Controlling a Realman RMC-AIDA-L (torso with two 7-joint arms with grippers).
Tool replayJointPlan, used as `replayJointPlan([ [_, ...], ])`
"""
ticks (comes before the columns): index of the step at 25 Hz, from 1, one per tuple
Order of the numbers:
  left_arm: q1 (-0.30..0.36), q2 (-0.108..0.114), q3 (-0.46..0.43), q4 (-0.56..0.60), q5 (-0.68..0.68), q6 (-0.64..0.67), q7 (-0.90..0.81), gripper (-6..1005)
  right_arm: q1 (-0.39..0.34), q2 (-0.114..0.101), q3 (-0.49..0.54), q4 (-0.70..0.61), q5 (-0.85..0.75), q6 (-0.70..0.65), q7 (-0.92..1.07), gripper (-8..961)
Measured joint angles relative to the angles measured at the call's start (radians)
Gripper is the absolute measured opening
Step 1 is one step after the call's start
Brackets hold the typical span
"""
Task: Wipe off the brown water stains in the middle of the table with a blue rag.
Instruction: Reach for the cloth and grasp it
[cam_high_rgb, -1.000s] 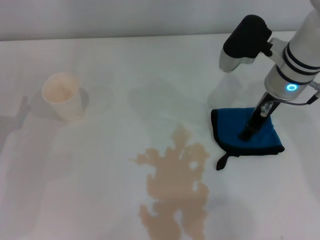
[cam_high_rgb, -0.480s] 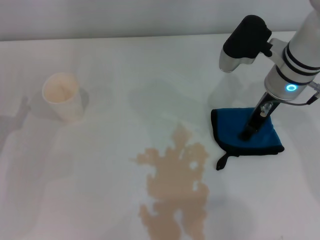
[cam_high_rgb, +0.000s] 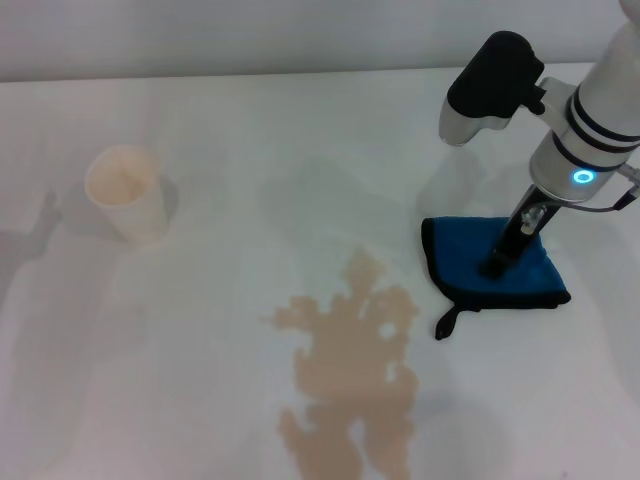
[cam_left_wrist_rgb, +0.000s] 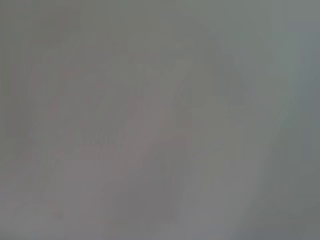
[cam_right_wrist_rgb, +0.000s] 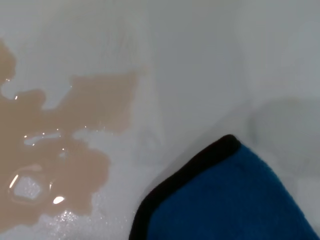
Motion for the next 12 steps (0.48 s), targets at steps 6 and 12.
replayJointPlan([
  [6, 0.0, 0.0, 0.0, 0.0, 0.0, 0.0, 0.0, 861, 0.002, -0.001, -0.015, 0.001, -0.005, -0.005, 0.0, 414],
  [12, 0.0, 0.0, 0.0, 0.0, 0.0, 0.0, 0.0, 862, 0.003, 0.0, -0.021, 0.005, -0.007, -0.009, 0.0, 175],
])
